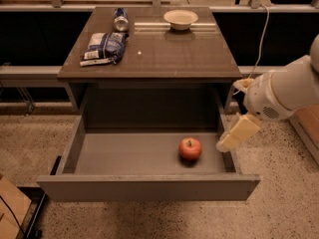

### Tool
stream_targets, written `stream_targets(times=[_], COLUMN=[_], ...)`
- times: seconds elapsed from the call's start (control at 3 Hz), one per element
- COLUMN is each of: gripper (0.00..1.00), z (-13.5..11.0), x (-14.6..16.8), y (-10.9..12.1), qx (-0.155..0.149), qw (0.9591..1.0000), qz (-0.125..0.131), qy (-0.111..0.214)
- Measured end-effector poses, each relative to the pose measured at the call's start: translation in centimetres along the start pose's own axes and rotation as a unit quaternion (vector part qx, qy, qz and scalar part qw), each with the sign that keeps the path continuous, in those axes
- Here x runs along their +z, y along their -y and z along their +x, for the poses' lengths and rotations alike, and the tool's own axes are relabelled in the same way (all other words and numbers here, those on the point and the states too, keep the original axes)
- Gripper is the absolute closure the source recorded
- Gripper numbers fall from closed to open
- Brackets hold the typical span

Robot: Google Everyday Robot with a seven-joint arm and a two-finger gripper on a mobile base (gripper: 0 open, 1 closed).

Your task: Pick apple from top drawer and place on counter

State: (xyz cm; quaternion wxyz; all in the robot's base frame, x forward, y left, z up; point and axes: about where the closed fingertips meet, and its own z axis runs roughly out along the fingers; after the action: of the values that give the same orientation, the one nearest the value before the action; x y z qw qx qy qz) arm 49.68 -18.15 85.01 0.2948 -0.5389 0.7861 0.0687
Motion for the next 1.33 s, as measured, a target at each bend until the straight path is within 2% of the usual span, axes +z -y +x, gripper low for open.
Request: stream_targets(times=[0.67, 1.0, 1.33], gripper=[0.00, 0.00, 0.00], z=[-0.5, 0.0, 1.2], x=[9.0, 14.4, 17.7], y=[0.0, -0.9, -1.4], qx=[0.018, 0.022, 0.033], qw=[0.9983, 0.9969, 0.9955], qz=[-0.037, -0.063, -0.080], qy=[0.042, 0.043, 0.039])
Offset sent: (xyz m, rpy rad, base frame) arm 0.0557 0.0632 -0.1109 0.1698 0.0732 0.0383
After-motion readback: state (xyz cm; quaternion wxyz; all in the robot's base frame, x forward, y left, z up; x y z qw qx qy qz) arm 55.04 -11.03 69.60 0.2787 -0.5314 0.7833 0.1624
